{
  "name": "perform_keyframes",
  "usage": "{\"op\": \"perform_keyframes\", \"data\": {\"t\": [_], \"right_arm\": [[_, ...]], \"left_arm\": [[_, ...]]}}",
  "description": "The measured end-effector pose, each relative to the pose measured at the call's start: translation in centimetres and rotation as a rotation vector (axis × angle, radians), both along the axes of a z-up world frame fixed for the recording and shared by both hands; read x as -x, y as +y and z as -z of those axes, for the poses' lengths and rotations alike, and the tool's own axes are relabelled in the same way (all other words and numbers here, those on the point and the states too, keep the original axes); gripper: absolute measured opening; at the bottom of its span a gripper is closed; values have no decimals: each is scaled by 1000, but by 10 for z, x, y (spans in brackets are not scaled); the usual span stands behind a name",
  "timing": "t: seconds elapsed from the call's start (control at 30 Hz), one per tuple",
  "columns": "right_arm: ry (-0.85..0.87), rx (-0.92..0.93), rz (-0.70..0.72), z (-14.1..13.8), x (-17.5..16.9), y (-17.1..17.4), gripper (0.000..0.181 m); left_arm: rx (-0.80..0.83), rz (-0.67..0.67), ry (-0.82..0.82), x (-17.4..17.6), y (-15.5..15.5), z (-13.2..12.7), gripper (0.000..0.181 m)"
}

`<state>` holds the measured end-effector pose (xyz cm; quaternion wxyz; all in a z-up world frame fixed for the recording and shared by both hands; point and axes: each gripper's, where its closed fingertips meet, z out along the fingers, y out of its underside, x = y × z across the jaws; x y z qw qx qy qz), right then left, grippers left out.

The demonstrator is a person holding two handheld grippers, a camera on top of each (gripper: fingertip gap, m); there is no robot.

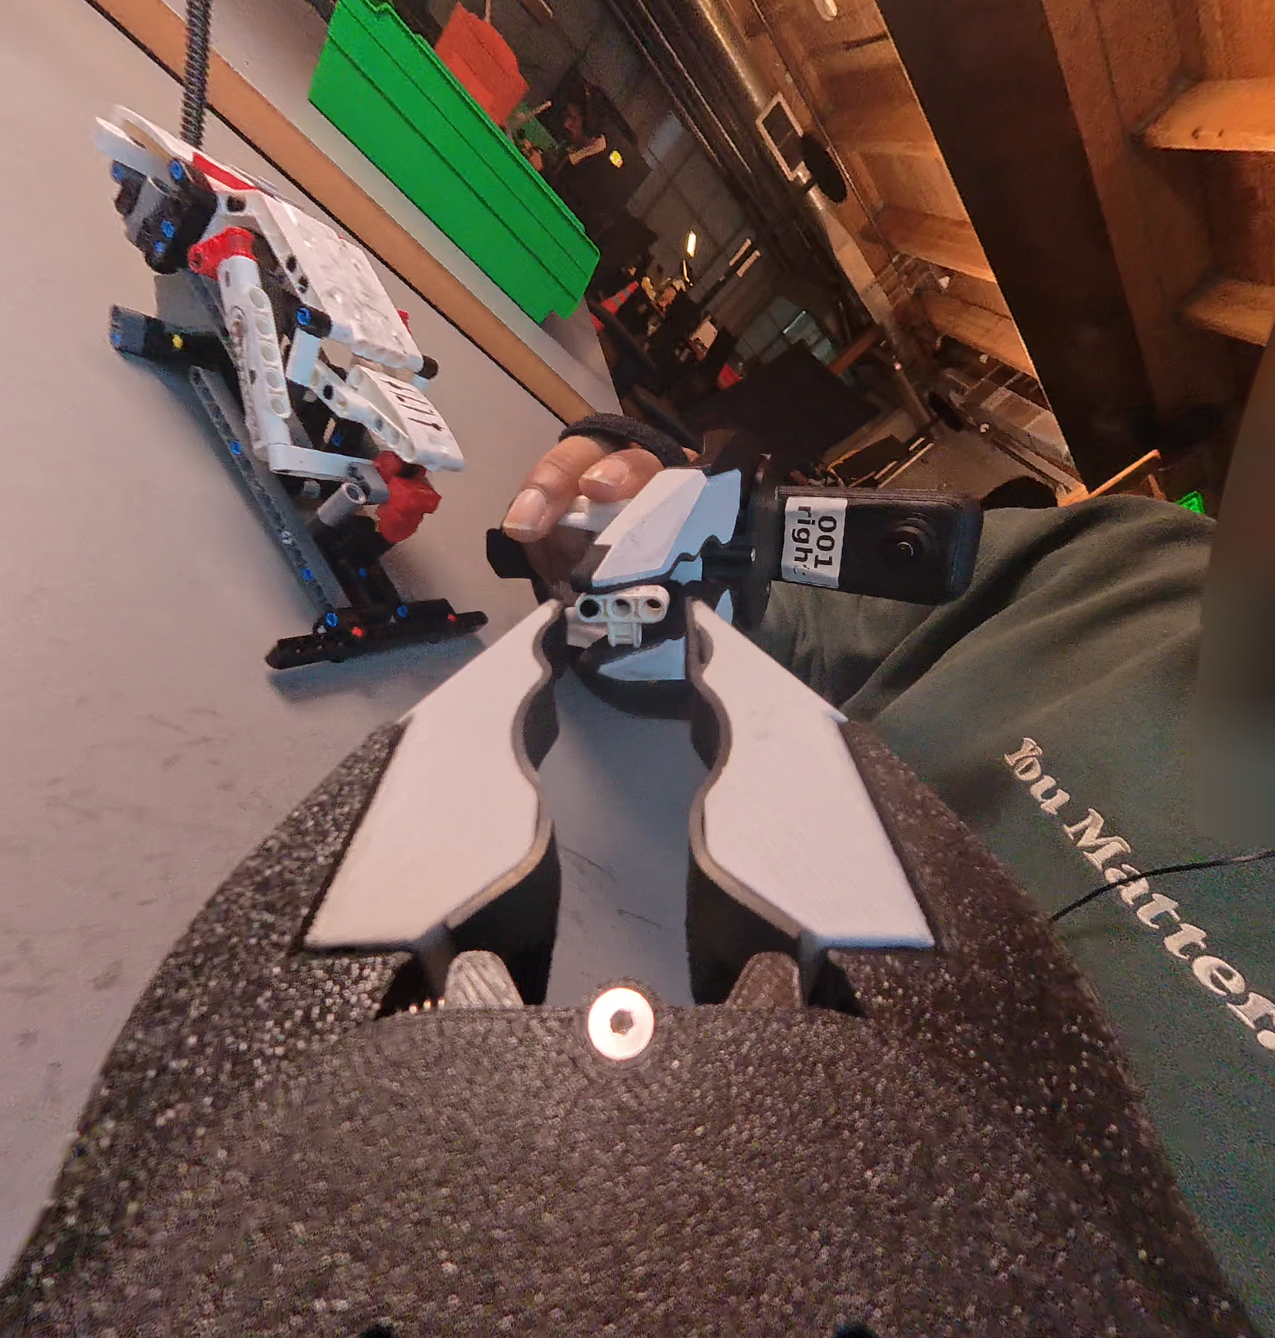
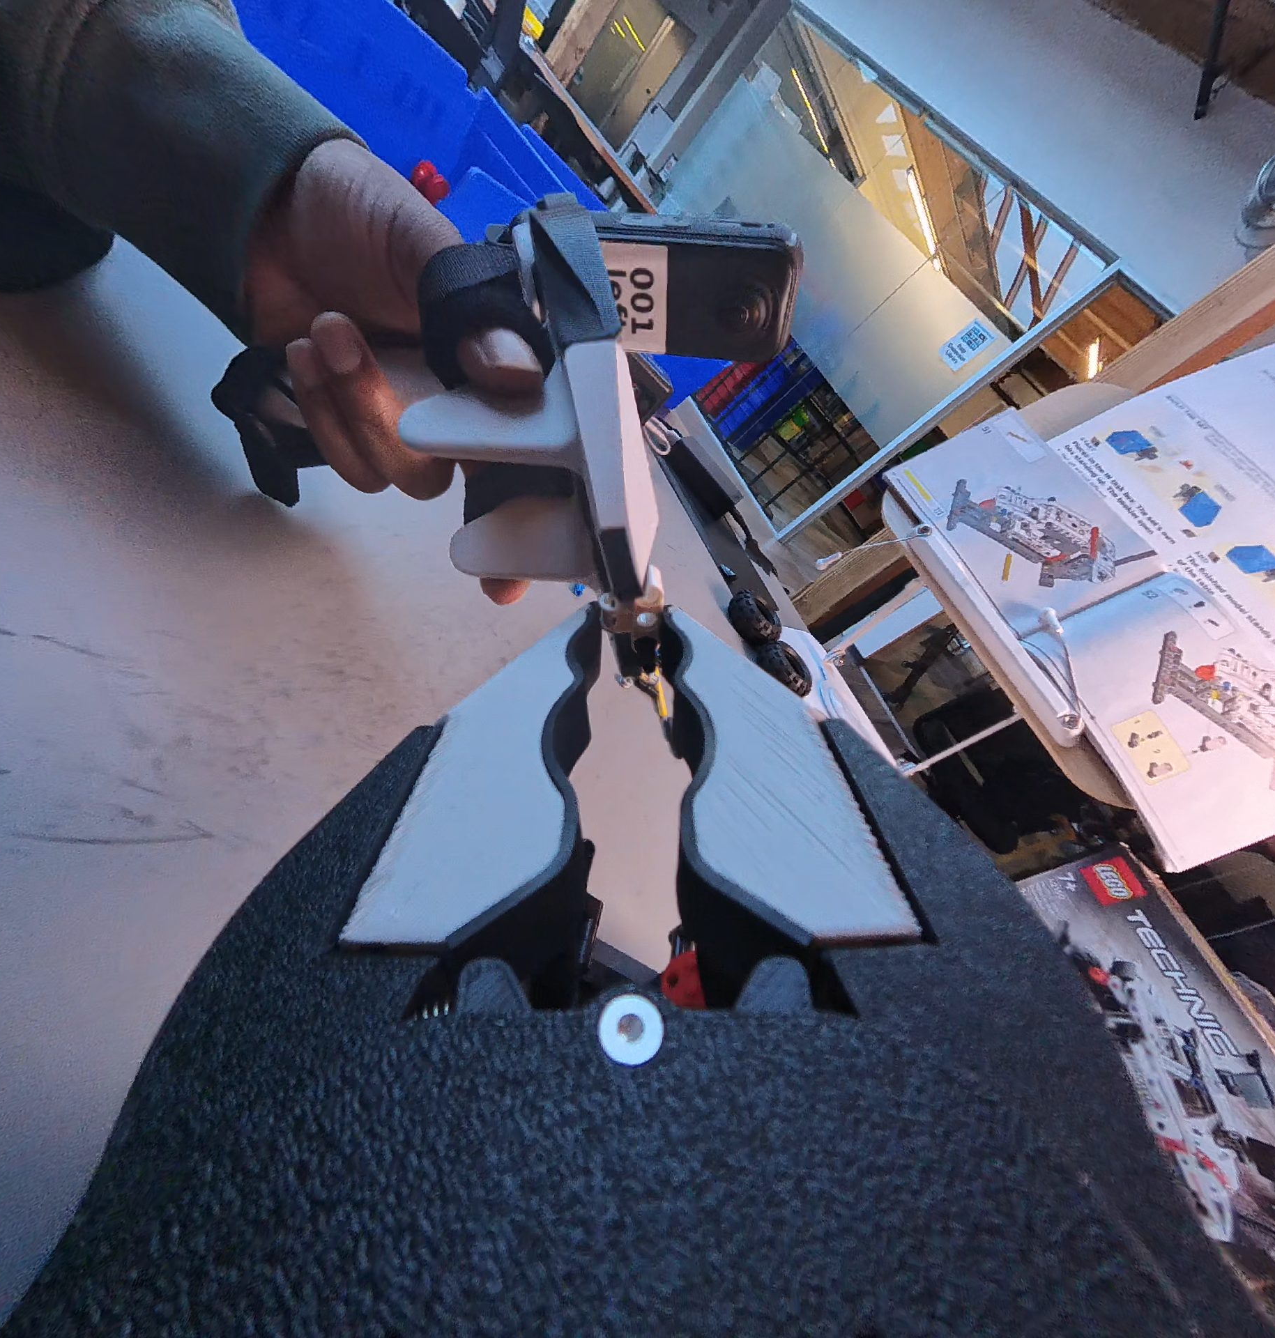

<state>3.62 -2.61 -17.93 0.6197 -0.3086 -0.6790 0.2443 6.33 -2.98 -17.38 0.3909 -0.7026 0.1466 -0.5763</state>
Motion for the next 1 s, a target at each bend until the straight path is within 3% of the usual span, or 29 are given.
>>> {"op": "perform_keyframes", "data": {"t": [0.13,0.23,0.53,0.73,0.83,0.87,1.0], "right_arm": [[21,13,-24,-5,-2,-5,15],[42,160,-84,-14,-8,-8,22],[4,155,-96,-9,-12,-7,5],[32,109,-32,-17,-9,1,3],[74,155,-19,-29,-21,12,0],[86,161,-11,-32,-24,14,0],[101,148,-3,-32,-19,13,0]], "left_arm": [[-45,11,2,-1,-4,-3,24],[-81,10,-21,2,-6,-11,23],[-68,51,-16,-2,-12,-9,23],[-85,-27,-64,5,-2,-16,16],[-108,-171,-123,47,11,-28,7],[-132,-201,-55,58,10,-25,8],[-169,-186,-36,56,3,-32,8]]}}
